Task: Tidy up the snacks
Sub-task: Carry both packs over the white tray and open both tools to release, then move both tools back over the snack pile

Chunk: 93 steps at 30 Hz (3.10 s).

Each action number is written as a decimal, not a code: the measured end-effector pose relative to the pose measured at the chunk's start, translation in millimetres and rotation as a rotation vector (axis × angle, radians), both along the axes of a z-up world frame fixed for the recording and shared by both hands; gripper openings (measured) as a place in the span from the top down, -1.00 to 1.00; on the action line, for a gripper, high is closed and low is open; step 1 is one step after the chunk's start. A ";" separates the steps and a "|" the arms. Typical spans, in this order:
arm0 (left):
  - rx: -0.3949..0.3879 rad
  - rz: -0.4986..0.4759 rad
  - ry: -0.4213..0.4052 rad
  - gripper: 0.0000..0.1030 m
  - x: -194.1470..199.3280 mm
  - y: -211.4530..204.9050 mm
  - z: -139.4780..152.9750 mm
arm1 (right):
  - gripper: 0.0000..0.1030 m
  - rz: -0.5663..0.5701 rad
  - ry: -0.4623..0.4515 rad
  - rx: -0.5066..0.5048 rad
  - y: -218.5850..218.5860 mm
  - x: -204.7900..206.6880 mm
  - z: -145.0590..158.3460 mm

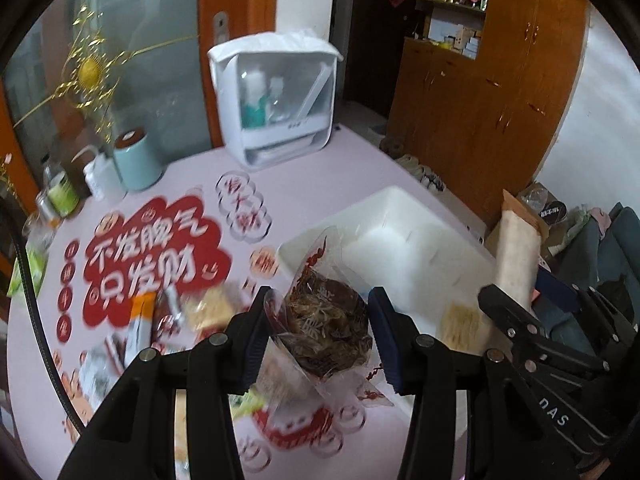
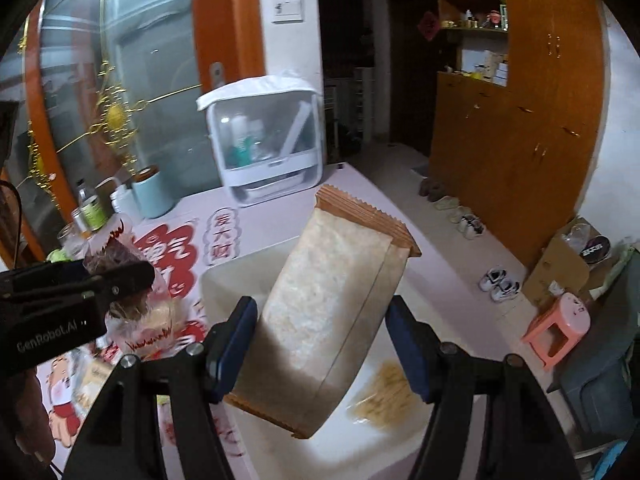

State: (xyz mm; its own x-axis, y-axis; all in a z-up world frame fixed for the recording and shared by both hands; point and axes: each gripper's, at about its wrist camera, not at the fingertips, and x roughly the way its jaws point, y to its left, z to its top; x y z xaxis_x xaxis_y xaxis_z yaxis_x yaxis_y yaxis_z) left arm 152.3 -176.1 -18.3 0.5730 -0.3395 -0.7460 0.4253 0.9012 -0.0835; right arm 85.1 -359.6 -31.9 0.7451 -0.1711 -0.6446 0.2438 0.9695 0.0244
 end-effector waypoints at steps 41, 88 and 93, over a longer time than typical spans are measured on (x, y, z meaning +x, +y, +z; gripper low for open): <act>0.095 0.020 0.026 -0.92 21.4 -65.1 -35.6 | -0.32 -0.030 0.157 0.078 -28.1 4.4 -30.5; 0.215 0.449 -0.187 -0.93 -104.7 303.6 47.3 | -0.41 0.454 0.063 0.008 248.3 -28.8 20.3; 0.248 0.366 -0.154 -0.93 -80.9 340.8 21.5 | -0.41 0.528 0.129 -0.059 295.4 -26.8 -27.4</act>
